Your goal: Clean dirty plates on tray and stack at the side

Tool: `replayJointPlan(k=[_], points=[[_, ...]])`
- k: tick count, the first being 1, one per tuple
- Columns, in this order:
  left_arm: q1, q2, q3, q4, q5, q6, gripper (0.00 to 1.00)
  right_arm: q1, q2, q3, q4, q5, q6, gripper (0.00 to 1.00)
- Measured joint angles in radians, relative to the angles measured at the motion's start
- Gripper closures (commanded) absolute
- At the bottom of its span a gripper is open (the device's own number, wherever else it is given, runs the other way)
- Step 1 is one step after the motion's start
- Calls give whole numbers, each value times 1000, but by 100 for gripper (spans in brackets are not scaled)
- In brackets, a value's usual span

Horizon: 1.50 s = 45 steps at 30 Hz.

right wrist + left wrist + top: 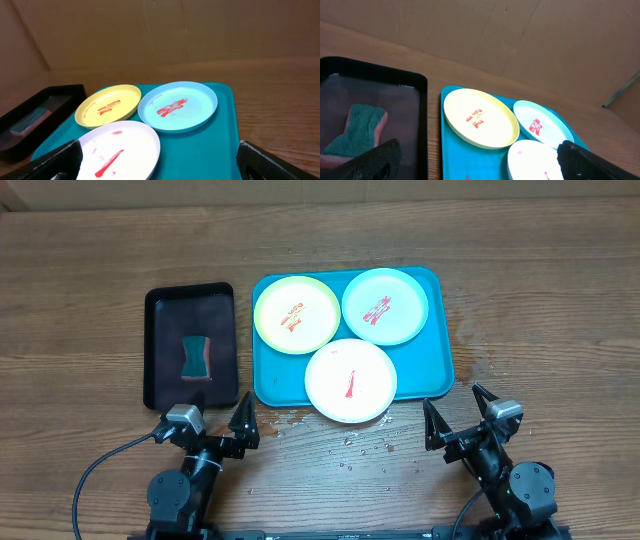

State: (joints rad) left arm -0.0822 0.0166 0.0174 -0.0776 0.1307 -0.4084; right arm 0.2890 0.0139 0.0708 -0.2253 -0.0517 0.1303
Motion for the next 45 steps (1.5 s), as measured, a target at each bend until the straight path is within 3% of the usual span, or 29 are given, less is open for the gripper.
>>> replayJointPlan(k=[32, 38, 45], points=[[0, 0, 11, -12, -113, 2, 0, 0, 0, 0, 0, 0, 0, 0], [0, 87, 203, -211, -160, 74, 0, 0, 0, 0, 0, 0, 0, 0], [0, 374, 518, -428, -278, 98, 0, 0, 0, 0, 0, 0, 0, 0]])
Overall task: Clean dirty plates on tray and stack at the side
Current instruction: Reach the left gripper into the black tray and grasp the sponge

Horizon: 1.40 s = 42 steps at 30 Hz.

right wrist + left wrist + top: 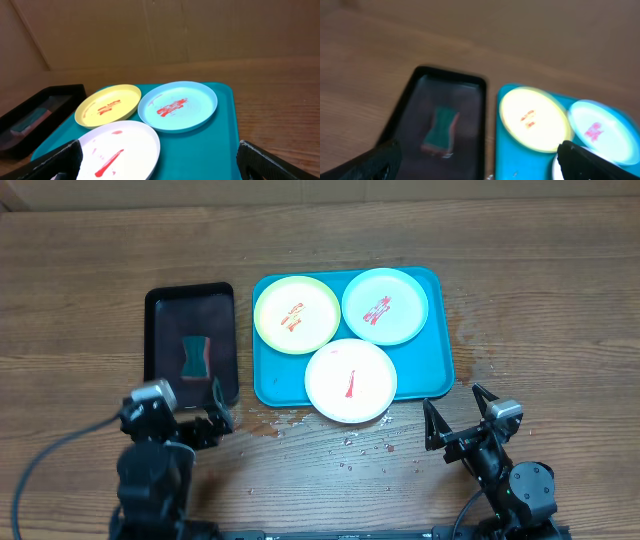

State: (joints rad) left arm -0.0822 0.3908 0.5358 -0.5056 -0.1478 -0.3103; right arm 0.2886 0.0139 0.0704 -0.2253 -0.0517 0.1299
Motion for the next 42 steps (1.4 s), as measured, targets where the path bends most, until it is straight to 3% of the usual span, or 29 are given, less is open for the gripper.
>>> replayJointPlan(k=[7, 17, 29, 42], points=[[0, 388, 226, -165, -107, 0, 0, 0, 0, 0, 0, 0, 0, 0], [5, 858, 300, -64, -48, 2, 0, 0, 0, 0, 0, 0, 0, 0], [49, 1023, 302, 55, -42, 4, 1, 0, 0, 0, 4, 2, 0, 0], [140, 1256, 305, 238, -51, 4, 25, 0, 0, 0, 8, 4, 0, 0]])
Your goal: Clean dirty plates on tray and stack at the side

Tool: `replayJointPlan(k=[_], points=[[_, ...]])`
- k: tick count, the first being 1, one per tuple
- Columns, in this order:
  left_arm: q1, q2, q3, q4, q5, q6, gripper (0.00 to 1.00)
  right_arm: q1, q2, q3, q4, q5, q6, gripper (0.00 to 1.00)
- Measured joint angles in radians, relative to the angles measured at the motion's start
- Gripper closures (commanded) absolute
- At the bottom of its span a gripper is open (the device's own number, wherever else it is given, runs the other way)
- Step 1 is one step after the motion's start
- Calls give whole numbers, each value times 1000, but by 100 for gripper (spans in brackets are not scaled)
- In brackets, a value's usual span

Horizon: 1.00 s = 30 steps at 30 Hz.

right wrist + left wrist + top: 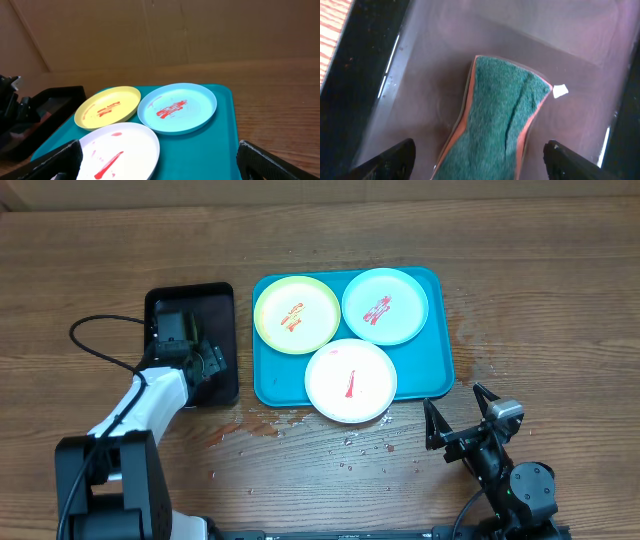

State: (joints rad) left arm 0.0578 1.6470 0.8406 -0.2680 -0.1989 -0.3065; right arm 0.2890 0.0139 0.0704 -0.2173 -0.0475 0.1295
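Three plates streaked with red lie on the teal tray [442, 340]: a yellow plate [296, 315], a light blue plate [385, 305] and a white plate [350, 380]. A green sponge with orange edges [502, 117] lies in shallow water in the black tray [222, 305]. My left gripper [479, 160] hangs open right over the sponge, one finger on each side of it. My right gripper [159, 160] rests open at the near table edge, facing the white plate [117, 150].
Water drops [350, 445] speckle the wooden table in front of the teal tray. The left arm's cable [100, 330] loops to the left of the black tray. Bare wood lies to the right of the teal tray [540, 320].
My left gripper was raised before the near end of the black tray; now it is down inside that tray, open astride the sponge. The right arm and the plates have not moved.
Both grippers first rested open at the near table edge. Then the left arm was lifted and turned toward the black tray, its view blurred. Now it is low over the sponge. The plates and the right arm stayed put throughout.
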Motion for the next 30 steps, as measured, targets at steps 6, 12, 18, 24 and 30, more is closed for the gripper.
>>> replayJointPlan(k=[6, 12, 18, 24, 30], points=[[1, 25, 1, 56, 1, -4, 41, 0, 0, 0, 0, 0, 0, 0], [1, 71, 2, 59, 19, -2, 41, 0, 0, 0, 0, 1, 1, 0], [2, 81, 2, 58, 30, -11, 60, 0, 0, 0, 0, 4, 0, 0], [2, 82, 3, 40, 41, -23, 87, 0, 0, 0, 7, 20, 1, 0], [2, 81, 4, 36, 50, -39, 96, 0, 0, 0, 84, 29, 0, 0]])
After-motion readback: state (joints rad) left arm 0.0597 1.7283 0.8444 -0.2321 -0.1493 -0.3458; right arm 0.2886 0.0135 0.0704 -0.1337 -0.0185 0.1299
